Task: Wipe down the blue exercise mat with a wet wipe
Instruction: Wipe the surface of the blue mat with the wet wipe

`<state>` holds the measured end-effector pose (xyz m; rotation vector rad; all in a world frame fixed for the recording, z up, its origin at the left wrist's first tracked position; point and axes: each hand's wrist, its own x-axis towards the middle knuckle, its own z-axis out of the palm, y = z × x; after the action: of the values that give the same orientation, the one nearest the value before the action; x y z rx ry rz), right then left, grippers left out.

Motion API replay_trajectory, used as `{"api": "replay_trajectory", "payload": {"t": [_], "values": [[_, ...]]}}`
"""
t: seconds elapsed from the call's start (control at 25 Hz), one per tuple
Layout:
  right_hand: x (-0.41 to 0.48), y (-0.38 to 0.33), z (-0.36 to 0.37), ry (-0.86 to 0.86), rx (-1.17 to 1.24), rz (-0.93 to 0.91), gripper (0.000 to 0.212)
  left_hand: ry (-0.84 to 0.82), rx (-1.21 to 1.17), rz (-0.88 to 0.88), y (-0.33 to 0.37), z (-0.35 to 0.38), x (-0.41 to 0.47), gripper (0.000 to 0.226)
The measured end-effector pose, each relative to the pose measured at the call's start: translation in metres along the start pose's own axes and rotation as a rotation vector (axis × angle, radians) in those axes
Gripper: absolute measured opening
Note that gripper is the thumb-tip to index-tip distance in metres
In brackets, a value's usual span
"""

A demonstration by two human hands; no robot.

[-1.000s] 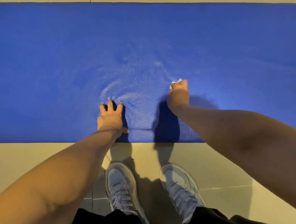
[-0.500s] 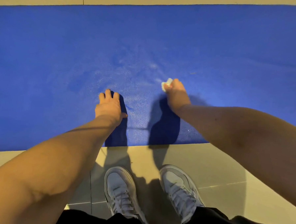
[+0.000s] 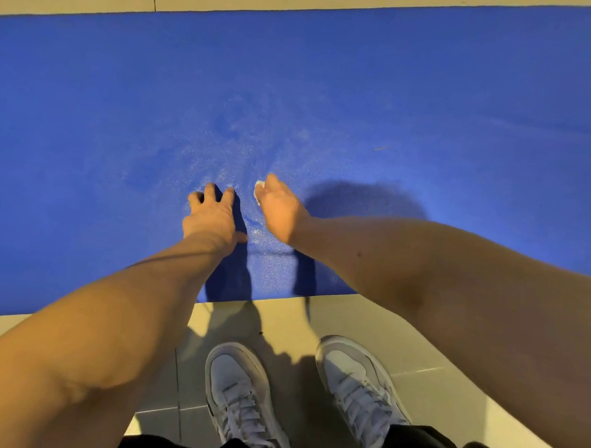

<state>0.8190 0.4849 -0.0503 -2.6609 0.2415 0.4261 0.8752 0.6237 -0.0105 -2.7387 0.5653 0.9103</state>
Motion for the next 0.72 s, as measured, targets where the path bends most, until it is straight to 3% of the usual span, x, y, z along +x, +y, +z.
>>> {"api": "replay_trajectory", "payload": {"t": [0.16,0.32,0.44,0.52,0.72], "values": [[-0.005,0.031,-0.012,0.020,0.015,-0.014,0.038,-0.003,0.005,-0.006,0.004,-0.002,0.002,0.098],[-0.013,0.110,-0.033,0.225,-0.008,0.309,0.035,-0.001,0.003,-0.006,0.003,-0.001,0.003,0.098],[-0.005,0.113,-0.033,0.278,0.022,0.484,0.031,0.006,-0.002,0.002,0.003,-0.001,0.004,0.098],[0.008,0.079,-0.025,0.245,0.063,0.416,0.029,0.002,-0.018,0.004,0.003,-0.001,0.005,0.098],[0.022,-0.007,-0.009,0.080,0.057,0.039,0.028,-0.002,-0.006,-0.006,0.004,-0.002,0.005,0.097]]}}
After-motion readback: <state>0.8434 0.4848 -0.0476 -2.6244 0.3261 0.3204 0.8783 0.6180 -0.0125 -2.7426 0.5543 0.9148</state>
